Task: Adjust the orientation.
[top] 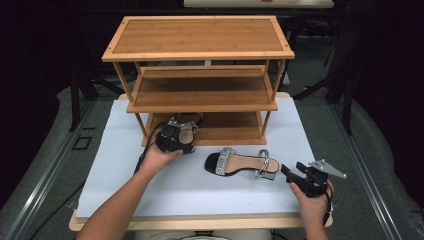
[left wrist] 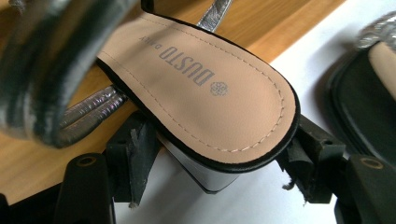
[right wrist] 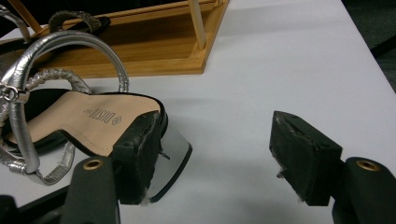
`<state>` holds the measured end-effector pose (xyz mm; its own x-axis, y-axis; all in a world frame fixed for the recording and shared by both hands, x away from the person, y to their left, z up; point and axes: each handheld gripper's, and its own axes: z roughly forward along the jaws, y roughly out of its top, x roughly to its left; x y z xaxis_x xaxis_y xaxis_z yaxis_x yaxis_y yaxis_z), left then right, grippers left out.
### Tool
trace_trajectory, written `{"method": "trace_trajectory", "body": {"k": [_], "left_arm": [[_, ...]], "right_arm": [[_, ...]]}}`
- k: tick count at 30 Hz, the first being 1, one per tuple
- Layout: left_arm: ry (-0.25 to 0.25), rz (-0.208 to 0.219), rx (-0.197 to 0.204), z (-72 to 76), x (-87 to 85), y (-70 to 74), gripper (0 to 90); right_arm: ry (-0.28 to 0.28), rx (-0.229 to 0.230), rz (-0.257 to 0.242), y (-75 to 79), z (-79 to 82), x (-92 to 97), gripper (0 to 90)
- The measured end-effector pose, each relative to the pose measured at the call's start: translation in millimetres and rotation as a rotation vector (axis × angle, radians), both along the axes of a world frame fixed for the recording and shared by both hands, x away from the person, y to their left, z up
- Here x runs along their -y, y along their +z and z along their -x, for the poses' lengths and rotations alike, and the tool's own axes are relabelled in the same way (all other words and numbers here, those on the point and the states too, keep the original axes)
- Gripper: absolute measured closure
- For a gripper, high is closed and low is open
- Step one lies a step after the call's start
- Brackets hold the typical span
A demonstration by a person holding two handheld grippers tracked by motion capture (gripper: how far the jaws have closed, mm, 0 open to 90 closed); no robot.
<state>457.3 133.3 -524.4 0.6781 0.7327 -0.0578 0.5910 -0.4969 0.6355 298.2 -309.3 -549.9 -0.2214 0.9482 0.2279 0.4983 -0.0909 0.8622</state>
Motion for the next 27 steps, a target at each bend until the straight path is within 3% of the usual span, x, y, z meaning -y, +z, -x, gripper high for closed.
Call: {"method": "trace_trajectory", "body": {"k": [2, 4, 7, 10, 13, 14, 16, 18, 20, 23, 27], "left_arm": [[0.011, -0.004, 0.0, -4.2, 0.5, -2.2, 32.5], [0.029, 0.031, -0.027, -6.6, -0.8, -3.7, 32.3], [0.031, 0.035, -0.027, -6.2, -1.4, -4.4, 32.1], [0.051, 0.027, 0.0, 0.1, -2.3, -3.8, 32.8], [0.05, 0.042, 0.012, 9.2, -7.6, -0.2, 34.5], [0.039, 0.089, 0.006, 21.9, -16.5, 2.7, 34.7], [0.04, 0.123, 0.0, 39.5, -26.5, 4.3, 37.4], [0.023, 0.133, -0.004, 58.4, -36.8, 4.3, 39.7], [0.018, 0.121, 0.011, 77.9, -48.0, 4.7, 40.1], [0.021, 0.137, 0.016, 103.2, -65.8, 4.0, 41.8], [0.041, 0.132, 0.022, 124.4, -84.9, -4.3, 42.5]], "right_arm": [[0.001, 0.001, 0.001, -0.1, -0.2, -0.5, 33.3], [0.004, 0.012, 0.002, -0.7, -0.6, -1.1, 33.3], [0.008, 0.006, 0.004, -0.4, -0.6, -1.6, 33.3], [0.011, -0.007, 0.01, 0.5, 0.0, -2.0, 33.2], [0.006, 0.016, 0.002, 0.7, 0.6, -2.0, 33.0], [0.008, 0.013, 0.006, 2.1, 1.6, -1.2, 33.0], [0.011, 0.011, 0.012, 2.3, 1.7, -0.4, 33.2], [0.009, 0.021, 0.006, 1.4, 0.9, -0.6, 34.2], [0.019, 0.002, 0.021, 4.2, 2.3, -0.3, 35.9], [0.029, 0.025, 0.026, 10.3, 3.8, -2.3, 38.2], [0.088, 0.05, 0.036, 24.0, 6.5, -8.3, 43.5]]}}
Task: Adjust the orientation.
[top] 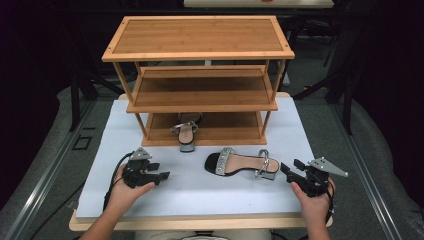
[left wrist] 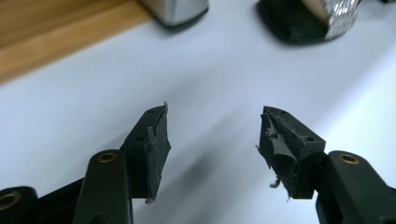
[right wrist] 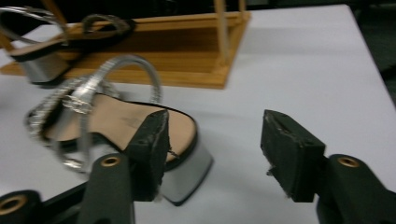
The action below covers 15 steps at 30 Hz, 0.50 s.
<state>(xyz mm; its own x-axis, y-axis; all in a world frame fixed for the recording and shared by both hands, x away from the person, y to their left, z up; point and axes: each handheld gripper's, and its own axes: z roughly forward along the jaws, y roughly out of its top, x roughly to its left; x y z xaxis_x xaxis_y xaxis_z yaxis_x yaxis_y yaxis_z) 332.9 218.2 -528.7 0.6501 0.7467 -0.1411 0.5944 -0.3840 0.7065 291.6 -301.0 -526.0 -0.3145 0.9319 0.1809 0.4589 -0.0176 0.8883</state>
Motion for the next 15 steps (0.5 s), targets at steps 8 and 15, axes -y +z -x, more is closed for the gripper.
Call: {"method": "trace_trajectory", "body": {"k": [8, 15], "left_arm": [[0.031, 0.025, -0.044, -1.1, -14.3, -17.2, 44.0], [0.022, 0.01, -0.024, -1.1, -11.0, -16.0, 43.8]], "right_arm": [[0.185, -0.007, 0.078, 30.1, -7.9, -24.0, 42.1], [0.36, -0.118, 0.243, 49.0, -35.5, -49.3, 40.1]]}}
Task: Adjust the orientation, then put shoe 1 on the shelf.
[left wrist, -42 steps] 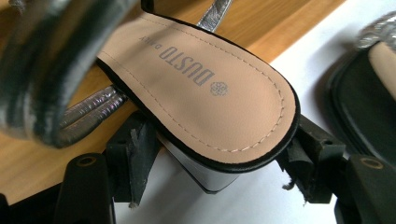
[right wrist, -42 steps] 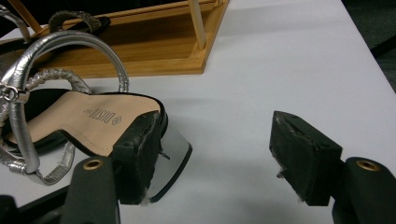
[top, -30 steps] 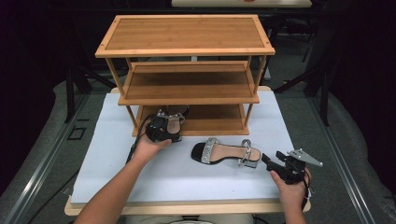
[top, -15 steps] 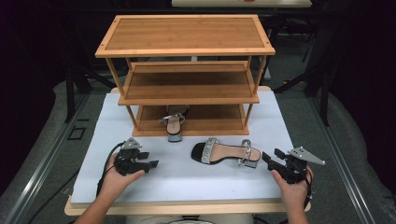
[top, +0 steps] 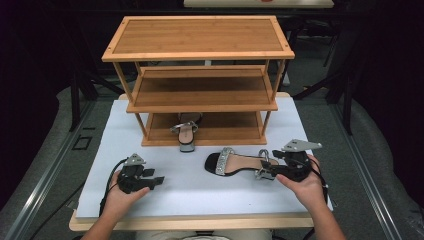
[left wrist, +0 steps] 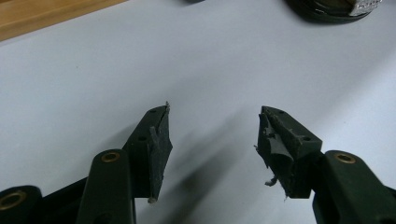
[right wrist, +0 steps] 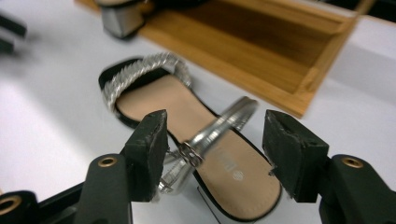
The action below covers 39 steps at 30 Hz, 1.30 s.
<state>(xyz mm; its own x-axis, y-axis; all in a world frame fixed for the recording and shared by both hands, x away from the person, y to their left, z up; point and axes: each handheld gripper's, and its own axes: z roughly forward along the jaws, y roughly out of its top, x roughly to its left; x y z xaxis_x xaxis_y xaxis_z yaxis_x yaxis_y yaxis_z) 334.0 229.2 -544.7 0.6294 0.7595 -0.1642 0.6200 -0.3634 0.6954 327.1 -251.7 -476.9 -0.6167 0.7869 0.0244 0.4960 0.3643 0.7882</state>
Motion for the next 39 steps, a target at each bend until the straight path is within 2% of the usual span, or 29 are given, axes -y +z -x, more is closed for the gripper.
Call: {"method": "trace_trajectory", "body": {"k": [2, 3, 4, 5, 6, 8, 10, 11, 12, 15, 16, 18, 19, 21, 22, 26, 30, 31, 32, 34, 35, 38, 39], "left_arm": [[0.007, 0.01, -0.002, 0.1, -0.9, 0.1, 43.8], [0.007, 0.01, -0.002, 0.1, -0.9, 0.1, 43.8], [0.013, 0.012, -0.005, -0.2, -1.4, -0.7, 43.7], [0.013, 0.012, -0.005, -0.2, -1.4, -0.7, 43.8], [0.013, 0.018, -0.01, -0.3, -1.0, -1.9, 43.8], [0.01, 0.016, -0.013, 0.0, -0.3, -2.1, 43.8], [0.006, 0.015, -0.015, 0.3, 0.4, -2.2, 43.7], [0.005, 0.016, -0.015, 0.5, 1.0, -2.1, 43.7], [0.002, 0.014, -0.012, 0.3, 1.1, -1.9, 43.7], [0.001, 0.017, -0.012, 0.3, 1.8, -1.7, 43.6], [0.002, 0.019, -0.011, 0.3, 2.0, -2.0, 43.6], [-0.002, 0.017, -0.014, 0.6, 1.7, -2.2, 43.5], [-0.002, 0.017, -0.014, 0.6, 1.7, -2.2, 43.6], [0.002, 0.022, -0.01, 1.3, 1.5, -1.7, 43.5], [0.001, 0.024, -0.008, 1.3, 1.3, -1.4, 43.4], [-0.002, 0.021, -0.012, 1.4, 0.7, -1.7, 43.4], [-0.007, 0.021, -0.015, 0.9, 1.3, -2.3, 43.3], [-0.007, 0.023, -0.015, 0.9, 1.5, -2.5, 43.3], [-0.008, 0.023, -0.015, 0.8, 1.6, -2.5, 43.3], [-0.006, 0.023, -0.015, 1.1, 1.9, -2.3, 43.2], [-0.005, 0.024, -0.014, 1.2, 2.0, -2.2, 43.2], [-0.001, 0.028, -0.014, 1.4, 1.6, -2.2, 43.1], [-0.001, 0.028, -0.014, 1.4, 1.6, -2.2, 43.0]], "right_arm": [[0.043, -0.012, 0.077, 4.7, -6.4, -10.2, 40.0], [0.043, -0.012, 0.077, 4.7, -6.4, -10.2, 40.0], [0.078, -0.017, 0.125, 9.7, -10.7, -18.2, 39.0], [0.078, -0.017, 0.125, 9.7, -10.7, -18.2, 39.0], [0.104, -0.002, 0.16, 14.4, -14.1, -25.2, 37.9], [0.141, 0.008, 0.195, 19.9, -17.3, -30.4, 37.1], [0.189, 0.002, 0.207, 23.3, -21.3, -35.5, 36.8], [0.192, -0.009, 0.243, 25.6, -22.2, -37.6, 36.6], [0.218, -0.009, 0.243, 25.2, -25.0, -40.7, 36.4], [0.282, -0.036, 0.332, 25.9, -31.7, -50.8, 34.5], [0.291, -0.033, 0.347, 25.0, -33.1, -53.5, 34.0], [0.322, -0.06, 0.389, 24.2, -36.5, -60.0, 33.3], [0.322, -0.06, 0.389, 24.2, -36.5, -60.0, 33.3], [0.349, -0.08, 0.447, 18.2, -42.4, -70.7, 32.2], [0.356, -0.083, 0.459, 15.1, -44.9, -73.6, 32.2], [0.379, -0.166, 0.521, 5.9, -54.4, -80.1, 32.2], [0.401, -0.219, 0.565, -1.8, -61.0, -82.6, 31.7], [0.403, -0.23, 0.571, -3.6, -62.1, -83.2, 31.0], [0.403, -0.244, 0.598, -4.4, -63.5, -83.7, 30.4], [0.409, -0.284, 0.604, -8.1, -66.3, -84.0, 29.8], [0.409, -0.299, 0.631, -9.1, -69.0, -83.1, 29.7], [0.377, -0.347, 0.656, -14.2, -75.7, -80.1, 30.4], [0.377, -0.347, 0.656, -14.2, -75.7, -80.1, 30.4]]}}
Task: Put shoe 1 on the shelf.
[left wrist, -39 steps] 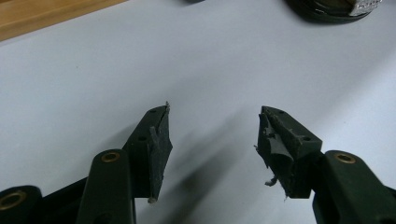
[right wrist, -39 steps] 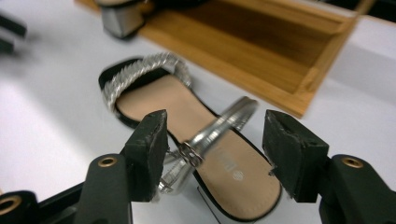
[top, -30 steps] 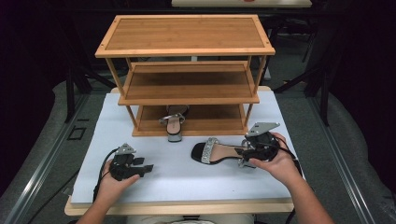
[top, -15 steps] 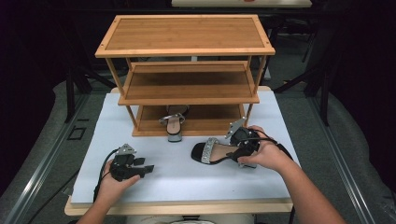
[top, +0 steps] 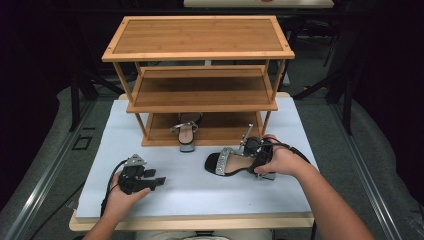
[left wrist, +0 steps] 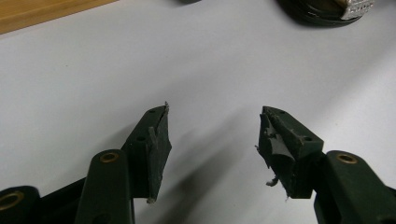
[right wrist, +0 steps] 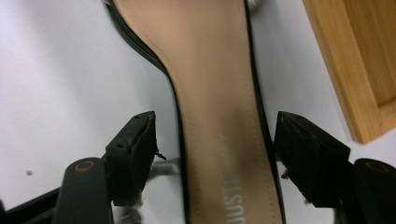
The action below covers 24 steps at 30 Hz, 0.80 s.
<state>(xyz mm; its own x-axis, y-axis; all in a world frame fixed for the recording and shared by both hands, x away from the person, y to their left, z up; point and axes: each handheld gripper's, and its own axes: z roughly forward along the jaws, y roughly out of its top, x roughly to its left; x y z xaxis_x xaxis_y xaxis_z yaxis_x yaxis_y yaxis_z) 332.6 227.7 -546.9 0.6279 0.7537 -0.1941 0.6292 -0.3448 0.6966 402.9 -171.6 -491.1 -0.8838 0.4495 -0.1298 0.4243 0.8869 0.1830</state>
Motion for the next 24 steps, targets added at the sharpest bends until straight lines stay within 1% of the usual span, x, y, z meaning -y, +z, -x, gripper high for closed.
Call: {"method": "trace_trajectory", "body": {"k": [1, 2, 3, 6, 8, 9, 10, 12, 14, 16, 17, 18, 19, 20, 21, 22, 23, 24], "left_arm": [[0.0, 0.001, 0.001, -0.3, -0.4, -0.2, 43.1], [0.0, 0.004, 0.001, -0.5, -0.6, -0.5, 43.1], [0.001, 0.004, -0.001, -0.5, -0.7, -0.5, 43.1], [0.002, 0.007, -0.007, -0.9, -0.6, -0.9, 43.0], [0.0, 0.005, -0.006, -1.1, -0.3, -1.2, 43.1], [-0.001, 0.005, -0.005, -0.9, 0.2, -1.4, 43.1], [-0.001, 0.004, -0.004, -0.8, 0.2, -1.2, 43.0], [0.0, 0.005, -0.004, -0.8, -0.2, -1.0, 43.0], [0.004, 0.007, -0.004, -1.0, -0.6, -1.5, 43.0], [-0.001, 0.005, -0.008, -1.3, -1.2, -1.4, 43.0], [0.004, 0.007, -0.008, -1.1, -1.0, -1.8, 43.0], [0.001, 0.006, -0.005, -1.2, -1.2, -1.7, 43.1], [0.002, 0.006, -0.006, -1.1, -1.3, -1.7, 43.1], [0.002, 0.005, -0.007, -1.1, -1.4, -1.5, 43.1], [0.001, 0.006, -0.007, -1.1, -1.5, -1.6, 43.1], [0.001, 0.006, -0.007, -1.1, -1.5, -1.6, 43.1], [0.002, 0.005, -0.007, -1.1, -1.5, -1.5, 43.1], [0.002, 0.005, -0.007, -1.1, -1.5, -1.5, 43.1]], "right_arm": [[-0.016, -0.015, -0.018, -2.6, -3.2, 2.0, 34.3], [-0.021, -0.018, -0.022, -1.6, -3.9, 2.2, 37.0], [-0.024, -0.02, -0.019, -0.5, -4.9, 2.5, 38.1], [-0.018, -0.034, -0.008, -0.8, -6.9, 1.0, 37.7], [-0.014, -0.039, 0.001, -0.6, -7.7, -0.2, 36.9], [0.005, -0.045, 0.018, -0.7, -9.4, -3.5, 34.5], [0.011, -0.044, 0.022, -0.4, -10.0, -4.6, 33.5], [0.012, -0.042, 0.013, -0.4, -11.1, -7.0, 31.3], [0.018, -0.026, 0.033, -3.3, -12.8, -8.1, 27.9], [0.019, -0.03, 0.041, -5.3, -13.7, -8.4, 27.0], [0.023, -0.039, 0.052, -9.9, -15.0, -9.2, 27.8], [0.029, -0.037, 0.062, -10.9, -15.3, -9.8, 28.9], [0.029, -0.045, 0.066, -11.8, -15.5, -10.6, 31.9], [0.025, -0.063, 0.064, -11.4, -15.9, -11.5, 37.1], [0.025, -0.081, 0.054, -11.3, -15.9, -12.2, 39.6], [0.025, -0.081, 0.054, -11.3, -15.9, -12.2, 39.6], [0.012, -0.08, 0.07, -11.1, -14.1, -15.1, 40.3], [0.001, -0.088, 0.074, -10.7, -13.1, -15.9, 41.1]]}}
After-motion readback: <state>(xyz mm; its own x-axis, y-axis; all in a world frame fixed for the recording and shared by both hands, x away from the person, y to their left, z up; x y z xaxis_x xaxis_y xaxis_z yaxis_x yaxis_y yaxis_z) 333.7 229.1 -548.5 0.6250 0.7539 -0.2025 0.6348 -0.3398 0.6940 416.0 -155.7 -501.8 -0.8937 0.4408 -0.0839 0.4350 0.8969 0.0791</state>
